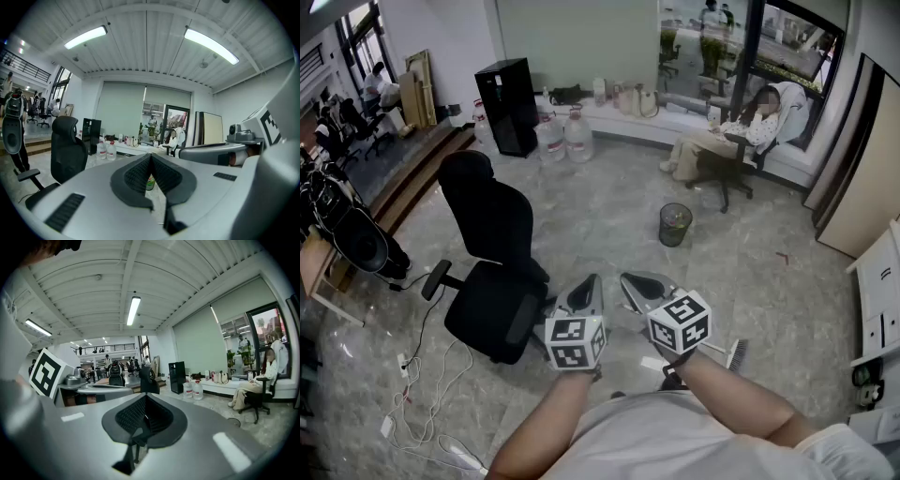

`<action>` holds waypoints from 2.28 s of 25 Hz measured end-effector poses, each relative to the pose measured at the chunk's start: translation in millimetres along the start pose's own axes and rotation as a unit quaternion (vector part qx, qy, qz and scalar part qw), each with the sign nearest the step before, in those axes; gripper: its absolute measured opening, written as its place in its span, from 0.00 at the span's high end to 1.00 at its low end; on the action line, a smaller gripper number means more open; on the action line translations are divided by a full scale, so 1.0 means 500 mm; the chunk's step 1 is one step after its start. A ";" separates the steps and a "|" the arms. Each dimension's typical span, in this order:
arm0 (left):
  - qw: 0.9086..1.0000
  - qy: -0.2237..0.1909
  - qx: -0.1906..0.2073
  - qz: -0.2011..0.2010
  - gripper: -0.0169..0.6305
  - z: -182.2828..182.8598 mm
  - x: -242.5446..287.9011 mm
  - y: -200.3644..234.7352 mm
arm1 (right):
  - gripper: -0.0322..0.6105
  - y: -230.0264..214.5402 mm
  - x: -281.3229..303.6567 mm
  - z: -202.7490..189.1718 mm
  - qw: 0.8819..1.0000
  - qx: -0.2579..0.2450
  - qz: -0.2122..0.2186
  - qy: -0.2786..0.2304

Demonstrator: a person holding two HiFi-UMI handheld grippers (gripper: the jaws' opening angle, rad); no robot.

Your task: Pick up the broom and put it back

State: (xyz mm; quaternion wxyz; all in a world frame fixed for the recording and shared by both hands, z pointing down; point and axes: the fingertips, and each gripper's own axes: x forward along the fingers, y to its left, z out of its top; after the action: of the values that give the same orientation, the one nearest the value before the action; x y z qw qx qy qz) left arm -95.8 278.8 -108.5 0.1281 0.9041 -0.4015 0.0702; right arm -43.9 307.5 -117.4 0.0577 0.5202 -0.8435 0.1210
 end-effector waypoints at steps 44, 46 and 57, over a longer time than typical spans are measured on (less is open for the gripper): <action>0.986 0.097 -0.056 0.121 0.96 -0.124 0.603 0.237 | 0.88 -0.624 0.459 -0.233 0.983 0.050 0.085 0.156; 0.984 0.111 -0.067 0.124 0.96 -0.171 0.638 0.270 | 0.87 -0.661 0.501 -0.298 0.978 0.052 0.083 0.185; 0.972 0.171 -0.124 0.101 0.96 -0.529 0.771 0.432 | 0.78 -0.781 0.685 -0.828 0.936 0.056 0.084 0.337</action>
State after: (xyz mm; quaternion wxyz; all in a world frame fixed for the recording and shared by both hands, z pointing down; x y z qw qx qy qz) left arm -5.7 -57.3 271.4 0.2986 0.8106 -0.4681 0.1860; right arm 137.7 -46.6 414.4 0.2990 0.3784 -0.8070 0.3408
